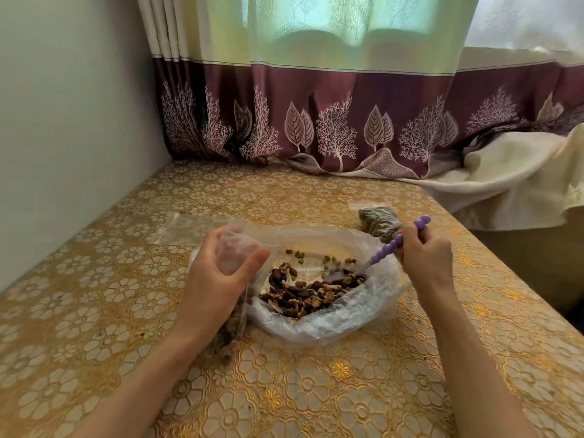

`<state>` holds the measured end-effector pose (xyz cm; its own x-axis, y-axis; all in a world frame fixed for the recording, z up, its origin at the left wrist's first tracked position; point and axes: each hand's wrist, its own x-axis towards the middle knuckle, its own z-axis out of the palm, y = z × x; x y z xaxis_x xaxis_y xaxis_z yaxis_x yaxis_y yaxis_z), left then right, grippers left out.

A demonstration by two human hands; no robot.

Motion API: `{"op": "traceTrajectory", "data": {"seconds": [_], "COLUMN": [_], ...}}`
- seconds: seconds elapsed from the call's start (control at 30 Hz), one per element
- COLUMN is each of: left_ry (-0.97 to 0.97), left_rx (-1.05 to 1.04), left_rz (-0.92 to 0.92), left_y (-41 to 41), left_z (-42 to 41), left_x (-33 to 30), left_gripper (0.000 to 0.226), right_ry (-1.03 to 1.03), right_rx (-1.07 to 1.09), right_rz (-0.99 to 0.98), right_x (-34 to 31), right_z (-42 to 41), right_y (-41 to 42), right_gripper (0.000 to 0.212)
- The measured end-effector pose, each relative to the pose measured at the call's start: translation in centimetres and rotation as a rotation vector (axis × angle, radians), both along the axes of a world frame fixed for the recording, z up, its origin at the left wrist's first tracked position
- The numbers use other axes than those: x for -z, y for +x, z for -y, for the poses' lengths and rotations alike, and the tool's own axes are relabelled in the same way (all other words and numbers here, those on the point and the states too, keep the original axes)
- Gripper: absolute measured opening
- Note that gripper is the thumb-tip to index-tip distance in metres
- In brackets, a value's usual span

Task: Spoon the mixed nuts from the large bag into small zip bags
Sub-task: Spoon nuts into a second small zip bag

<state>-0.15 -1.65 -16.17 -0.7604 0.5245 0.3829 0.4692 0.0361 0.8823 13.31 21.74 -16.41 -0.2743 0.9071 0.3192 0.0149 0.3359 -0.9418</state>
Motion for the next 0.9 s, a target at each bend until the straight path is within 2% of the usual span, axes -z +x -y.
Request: {"op": "traceTrajectory", "data": {"seconds": [0.2, 0.33, 0.5, 0.63, 0.9], "left_ry": [-0.002, -0.005, -0.032, -0.114, -0.174], "left_rx": [0.013, 0.035, 0.054, 0.093, 0.123], "left_rz": [0.008, 0.024, 0.004, -0.001, 0.001], "left_y": [0.0, 0.0, 0.1, 0.0, 0.1], "left_z": [0.0, 0.0, -0.2, -0.4, -0.8], "left_x": [-0.1, -0.1, 0.1, 0.3, 0.6], "left_gripper": [0.078, 0.087, 0.055, 0.065, 0.070], "right_ry": [-0.064, -0.115, -0.230, -0.298, -0.243], "right_rx": [0.001, 0.030, -0.001, -0.047, -0.134], "right_rz": [0.009, -0.035, -0.182, -0.330, -0.440], "right_x": [0.4, 0.3, -0.3, -1.0, -2.6], "right_z": [-0.1, 0.1, 0.5, 1.2, 3.6], "right_y": [0.0, 0.1, 0.2, -0.1, -0.7], "right_gripper": [0.035, 0.036, 0.033, 0.033, 0.035]}}
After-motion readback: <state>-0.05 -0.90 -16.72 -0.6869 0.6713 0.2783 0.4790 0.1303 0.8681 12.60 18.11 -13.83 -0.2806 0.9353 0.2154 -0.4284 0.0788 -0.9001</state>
